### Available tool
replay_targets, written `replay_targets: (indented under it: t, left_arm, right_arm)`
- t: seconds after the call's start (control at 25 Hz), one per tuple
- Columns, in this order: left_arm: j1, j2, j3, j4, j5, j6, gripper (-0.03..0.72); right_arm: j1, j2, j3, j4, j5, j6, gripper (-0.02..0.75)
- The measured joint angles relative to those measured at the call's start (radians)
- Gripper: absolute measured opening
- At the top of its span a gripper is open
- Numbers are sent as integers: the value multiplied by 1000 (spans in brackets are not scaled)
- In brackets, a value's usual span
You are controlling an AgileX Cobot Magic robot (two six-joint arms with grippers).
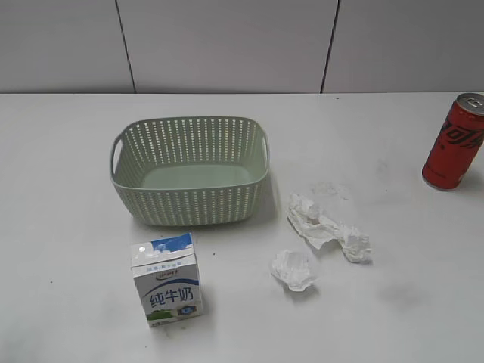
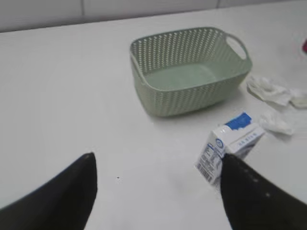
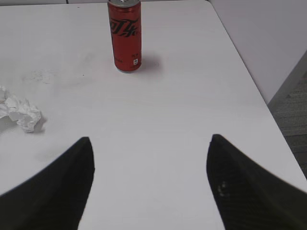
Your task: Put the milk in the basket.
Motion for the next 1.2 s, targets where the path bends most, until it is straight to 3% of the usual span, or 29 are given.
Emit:
replay_targets:
  t: [0.16, 0.48, 0.68, 0.88, 1.2]
  left_arm:
    - [-97, 196, -65, -18, -35, 126, 589]
    - [-413, 557, -278, 216, -48, 155, 589]
    - [-543, 804, -381, 300, -50, 156, 589]
    - [-634, 1012, -435, 380, -52, 156, 594]
    - [-668, 1237, -505, 371, -50, 157, 599]
  right_arm:
    - [0, 0, 0, 0, 0, 0, 584]
    - [0, 0, 0, 0, 0, 0, 584]
    - [0, 0, 0, 0, 0, 0, 584]
    - [0, 0, 0, 0, 0, 0, 583]
    - [0, 0, 0, 0, 0, 0, 583]
